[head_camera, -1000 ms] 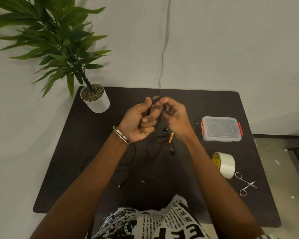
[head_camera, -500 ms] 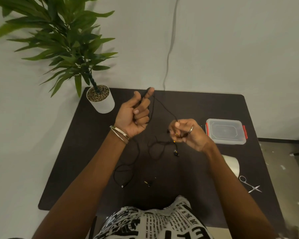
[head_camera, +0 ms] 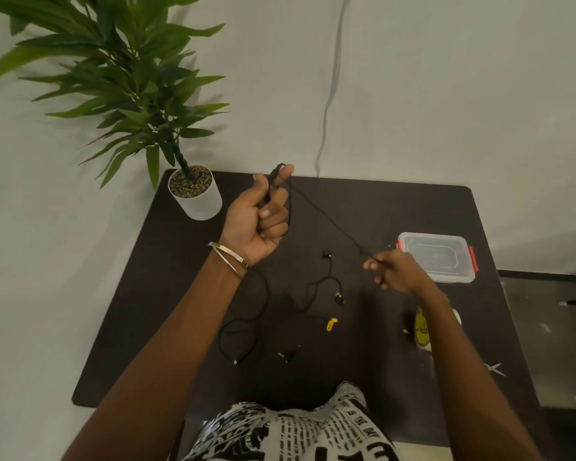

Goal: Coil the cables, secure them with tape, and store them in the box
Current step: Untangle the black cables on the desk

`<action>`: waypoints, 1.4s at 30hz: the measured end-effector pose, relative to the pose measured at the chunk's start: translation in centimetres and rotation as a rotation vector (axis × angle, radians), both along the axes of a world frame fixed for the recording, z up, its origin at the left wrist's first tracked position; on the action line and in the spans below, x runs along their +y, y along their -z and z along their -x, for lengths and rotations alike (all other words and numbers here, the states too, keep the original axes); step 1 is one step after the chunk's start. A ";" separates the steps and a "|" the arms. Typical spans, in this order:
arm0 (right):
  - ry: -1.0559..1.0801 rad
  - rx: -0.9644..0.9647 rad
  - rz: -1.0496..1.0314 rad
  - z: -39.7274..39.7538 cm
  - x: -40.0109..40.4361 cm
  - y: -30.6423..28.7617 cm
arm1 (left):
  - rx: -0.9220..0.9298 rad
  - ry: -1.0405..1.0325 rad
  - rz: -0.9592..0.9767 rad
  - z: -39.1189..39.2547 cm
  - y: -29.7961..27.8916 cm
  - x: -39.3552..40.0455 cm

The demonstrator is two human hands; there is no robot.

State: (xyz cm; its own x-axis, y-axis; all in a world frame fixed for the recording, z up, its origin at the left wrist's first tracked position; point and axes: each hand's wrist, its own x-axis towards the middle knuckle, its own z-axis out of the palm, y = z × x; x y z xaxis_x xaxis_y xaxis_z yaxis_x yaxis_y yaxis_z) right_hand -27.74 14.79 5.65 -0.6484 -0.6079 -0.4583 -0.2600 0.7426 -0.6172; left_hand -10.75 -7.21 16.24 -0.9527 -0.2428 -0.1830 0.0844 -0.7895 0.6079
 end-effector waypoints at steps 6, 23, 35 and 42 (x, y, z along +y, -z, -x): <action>-0.289 0.332 -0.299 1.6 -1.1 -1.8 | -0.030 0.026 0.054 0.0 -0.6 -0.5; -0.245 -0.139 0.620 -7.9 -7.2 -2.8 | -0.029 -0.158 -0.040 1.3 1.4 0.1; -0.502 0.158 0.426 -3.9 -3.8 -7.5 | -0.422 -0.083 0.652 0.8 6.1 1.7; -0.588 -0.130 0.352 -3.0 -4.2 -11.3 | -0.456 -0.091 0.352 0.8 7.3 3.0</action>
